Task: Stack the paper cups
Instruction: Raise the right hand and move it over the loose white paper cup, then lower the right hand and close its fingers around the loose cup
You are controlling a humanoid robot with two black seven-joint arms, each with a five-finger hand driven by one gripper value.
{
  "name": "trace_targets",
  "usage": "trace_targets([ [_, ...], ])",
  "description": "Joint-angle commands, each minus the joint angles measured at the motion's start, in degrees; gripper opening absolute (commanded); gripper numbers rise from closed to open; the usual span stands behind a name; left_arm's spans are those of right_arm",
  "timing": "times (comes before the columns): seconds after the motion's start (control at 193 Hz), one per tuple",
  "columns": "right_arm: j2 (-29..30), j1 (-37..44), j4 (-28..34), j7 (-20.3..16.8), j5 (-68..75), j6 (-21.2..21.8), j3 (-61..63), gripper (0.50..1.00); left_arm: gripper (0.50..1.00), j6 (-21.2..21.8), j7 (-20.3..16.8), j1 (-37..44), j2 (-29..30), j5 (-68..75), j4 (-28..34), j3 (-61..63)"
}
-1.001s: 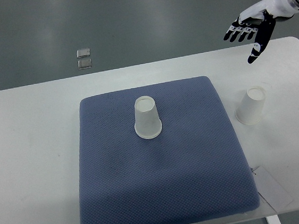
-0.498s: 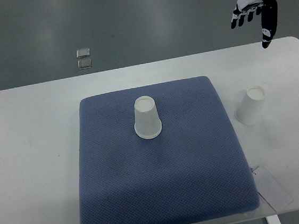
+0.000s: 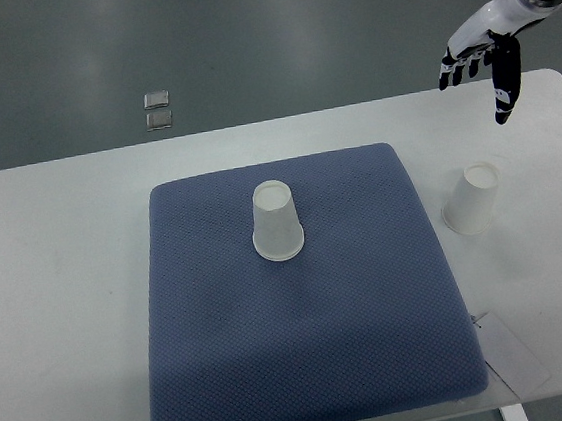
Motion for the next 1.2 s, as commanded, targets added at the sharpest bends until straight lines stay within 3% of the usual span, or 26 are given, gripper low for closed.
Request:
trace_targets([
  [0.0,0.08,-2.38,-0.15,0.0,0.07,0.0,0.42,0.921,1.0,0.0,0.01,-0.08,0.0,0.0,0.0,0.01],
  [0.192,-0.09,-6.43,-0.59,0.0,-1.25,-0.46,0.42,0.917,1.0,0.0,0.01,0.01,0.0,0.0,0.0,0.01],
  [0.814,0.96,-15.66,-3.4,-0.09,-1.16,-12.59,0.42,0.917,1.0,0.0,0.01,0.01,0.0,0.0,0.0,0.01],
  [1.193,1.05,-19.17,-3.93,-0.09,-1.07,-16.54,0.42,0.915,1.0,0.0,0.01,0.01,0.0,0.0,0.0,-0.08],
])
